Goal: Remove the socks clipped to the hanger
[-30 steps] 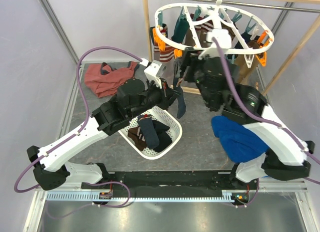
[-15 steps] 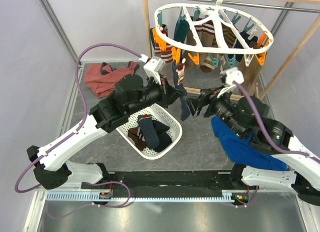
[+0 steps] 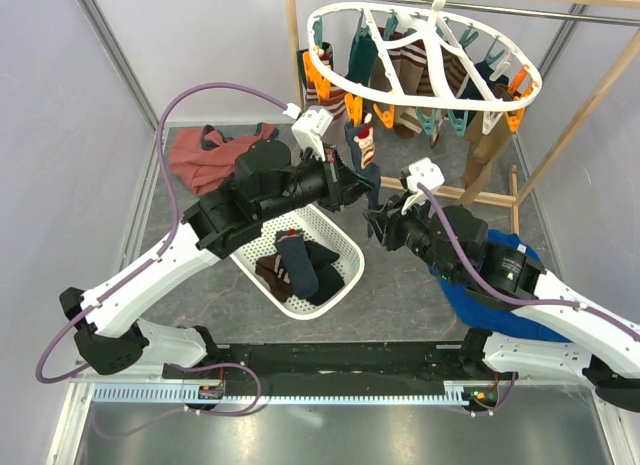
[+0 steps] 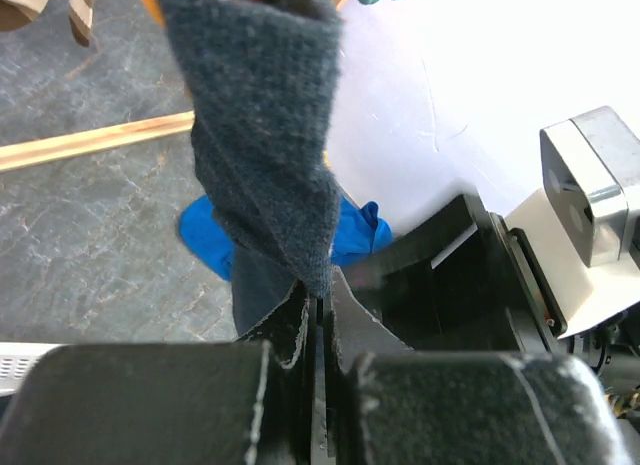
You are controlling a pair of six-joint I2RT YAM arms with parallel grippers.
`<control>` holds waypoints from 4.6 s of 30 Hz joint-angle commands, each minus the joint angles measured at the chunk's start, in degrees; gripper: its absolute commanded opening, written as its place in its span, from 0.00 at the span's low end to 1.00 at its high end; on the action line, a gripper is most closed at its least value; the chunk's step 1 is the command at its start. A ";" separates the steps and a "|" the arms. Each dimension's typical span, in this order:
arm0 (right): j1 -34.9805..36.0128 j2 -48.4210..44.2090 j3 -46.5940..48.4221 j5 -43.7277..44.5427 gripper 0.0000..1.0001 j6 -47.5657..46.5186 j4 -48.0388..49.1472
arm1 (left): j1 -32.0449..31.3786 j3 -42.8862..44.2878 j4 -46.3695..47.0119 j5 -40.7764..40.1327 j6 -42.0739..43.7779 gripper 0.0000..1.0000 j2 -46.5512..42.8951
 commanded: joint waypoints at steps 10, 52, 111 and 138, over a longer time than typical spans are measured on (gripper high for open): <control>0.07 -3.09 -0.50 3.16 0.00 1.49 3.54 | 5.74 8.34 -5.42 -0.89 -4.34 0.54 1.11; 0.07 -0.90 -3.84 -4.21 0.00 5.54 3.88 | 14.01 35.15 -10.34 3.15 5.06 0.02 17.37; -0.98 10.17 -8.50 9.05 0.92 -11.94 31.21 | 13.92 29.35 -4.98 19.14 -14.10 0.02 12.71; -5.65 27.34 2.95 11.44 0.00 -18.64 41.16 | 14.09 21.52 -1.90 20.38 -12.35 0.41 7.70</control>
